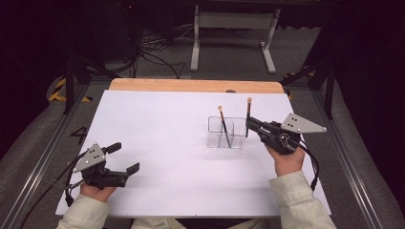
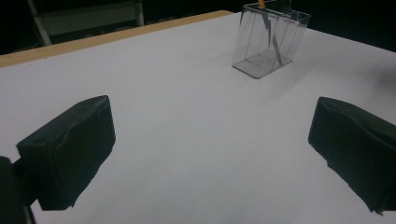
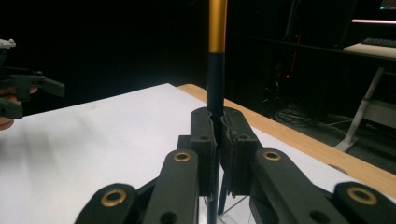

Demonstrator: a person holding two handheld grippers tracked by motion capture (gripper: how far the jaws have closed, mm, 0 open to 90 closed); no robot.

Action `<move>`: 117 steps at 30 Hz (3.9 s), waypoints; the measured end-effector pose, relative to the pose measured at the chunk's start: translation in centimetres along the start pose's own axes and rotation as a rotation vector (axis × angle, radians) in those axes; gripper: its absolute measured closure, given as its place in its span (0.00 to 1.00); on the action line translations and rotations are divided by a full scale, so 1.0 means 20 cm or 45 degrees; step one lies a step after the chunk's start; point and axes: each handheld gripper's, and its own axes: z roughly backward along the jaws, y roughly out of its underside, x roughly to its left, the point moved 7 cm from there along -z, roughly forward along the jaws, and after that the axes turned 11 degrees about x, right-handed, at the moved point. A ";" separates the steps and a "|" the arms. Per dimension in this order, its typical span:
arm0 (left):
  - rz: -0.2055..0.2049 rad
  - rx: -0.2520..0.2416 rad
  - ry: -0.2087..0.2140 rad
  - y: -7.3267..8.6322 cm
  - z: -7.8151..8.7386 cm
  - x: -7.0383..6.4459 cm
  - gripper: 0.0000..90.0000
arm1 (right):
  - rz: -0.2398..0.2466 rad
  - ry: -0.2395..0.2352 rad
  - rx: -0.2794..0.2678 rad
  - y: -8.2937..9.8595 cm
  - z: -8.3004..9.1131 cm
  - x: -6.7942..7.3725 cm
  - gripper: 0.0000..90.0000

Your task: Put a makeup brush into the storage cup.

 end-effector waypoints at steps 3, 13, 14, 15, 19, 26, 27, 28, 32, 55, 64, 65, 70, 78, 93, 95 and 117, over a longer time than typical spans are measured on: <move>0.000 0.001 0.000 0.00 0.00 0.00 0.01 | -0.016 0.003 -0.024 -0.01 -0.02 -0.02 0.93; -0.001 0.000 0.001 0.00 0.00 0.00 0.01 | -0.027 0.039 -0.069 -0.04 -0.04 -0.07 0.93; 0.001 -0.001 0.001 0.00 0.00 0.00 0.01 | -0.027 0.045 -0.071 -0.04 -0.05 -0.08 0.93; 0.001 -0.001 0.001 0.00 0.00 0.00 0.01 | -0.023 0.049 -0.075 -0.04 -0.05 -0.08 0.93; 0.000 0.001 0.001 0.00 0.00 0.00 0.02 | -0.032 0.062 -0.079 -0.04 -0.07 -0.10 0.93; 0.002 0.002 0.001 0.00 -0.01 0.00 0.01 | -0.027 0.065 -0.077 -0.06 -0.11 -0.10 0.93; 0.002 0.002 0.003 0.00 -0.01 0.00 0.01 | -0.026 0.064 -0.079 -0.06 -0.12 -0.09 0.93; -0.003 0.003 0.002 0.00 -0.01 0.00 0.01 | -0.025 0.064 -0.081 -0.07 -0.12 -0.09 0.93; 0.001 0.004 0.003 0.00 -0.01 0.00 0.01 | -0.031 0.060 -0.081 -0.08 -0.15 -0.10 0.93; 0.000 0.000 0.016 0.00 -0.02 0.00 0.01 | -0.080 0.045 -0.067 -0.07 -0.31 -0.12 0.93; 0.001 -0.003 0.018 0.00 -0.02 0.00 0.01 | -0.122 0.006 -0.058 -0.05 -0.34 -0.11 0.93; 0.001 -0.003 0.018 0.00 -0.02 0.00 0.02 | -0.130 0.001 -0.055 -0.04 -0.34 -0.11 0.93; 0.001 -0.003 0.018 0.00 -0.02 0.00 0.01 | -0.158 -0.001 -0.033 0.01 -0.36 -0.12 0.93; 0.001 -0.005 0.017 -0.01 -0.02 0.00 0.01 | -0.181 -0.013 -0.017 0.04 -0.37 -0.12 0.93; 0.002 -0.003 0.015 0.00 -0.02 0.01 0.01 | -0.211 -0.035 0.054 0.10 -0.41 -0.11 0.93; 0.002 -0.004 0.015 0.00 -0.02 0.01 0.01 | -0.213 -0.038 0.065 0.11 -0.42 -0.10 0.93; 0.005 -0.007 0.014 -0.01 -0.02 0.01 0.02 | -0.239 -0.061 0.137 0.16 -0.45 -0.10 0.93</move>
